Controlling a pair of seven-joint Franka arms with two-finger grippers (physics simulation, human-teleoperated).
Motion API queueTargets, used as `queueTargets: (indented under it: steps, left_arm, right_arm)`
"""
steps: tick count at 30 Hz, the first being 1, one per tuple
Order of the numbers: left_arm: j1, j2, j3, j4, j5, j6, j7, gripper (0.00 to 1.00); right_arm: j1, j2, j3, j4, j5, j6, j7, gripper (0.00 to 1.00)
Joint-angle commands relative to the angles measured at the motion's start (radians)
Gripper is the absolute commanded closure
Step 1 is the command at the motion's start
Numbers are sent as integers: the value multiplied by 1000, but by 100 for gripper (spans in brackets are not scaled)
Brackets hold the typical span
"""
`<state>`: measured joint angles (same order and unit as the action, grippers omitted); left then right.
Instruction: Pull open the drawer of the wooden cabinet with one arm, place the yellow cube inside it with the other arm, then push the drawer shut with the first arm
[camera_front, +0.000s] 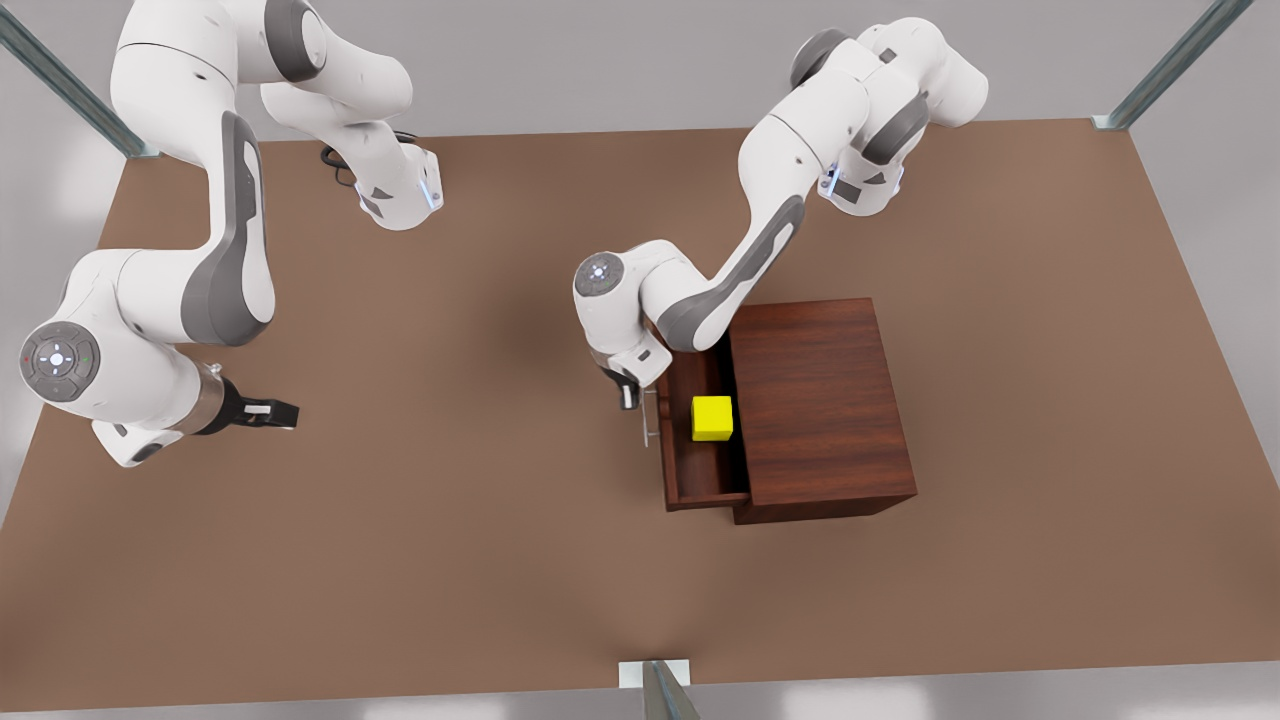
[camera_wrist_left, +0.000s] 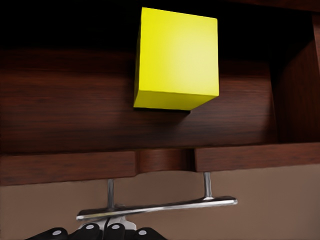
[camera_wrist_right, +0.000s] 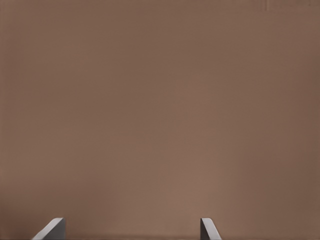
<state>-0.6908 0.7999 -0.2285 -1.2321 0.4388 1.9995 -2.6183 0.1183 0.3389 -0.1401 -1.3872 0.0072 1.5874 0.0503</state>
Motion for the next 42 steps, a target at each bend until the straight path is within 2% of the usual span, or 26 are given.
queueTargets:
  steps: [1, 9, 42]
  left_arm:
    - [2, -2, 1, 0, 1, -85, 32, 100]
    - [8, -30, 1, 2, -14, -156, 132, 100]
    - [132, -42, 3, -13, -11, -196, 356, 100]
  right_arm:
    - [0, 0, 1, 0, 0, -1, -75, 0]
    - [0, 0, -1, 0, -3, -1, -76, 0]
    - [-3, 0, -1, 0, -4, 0, -79, 0]
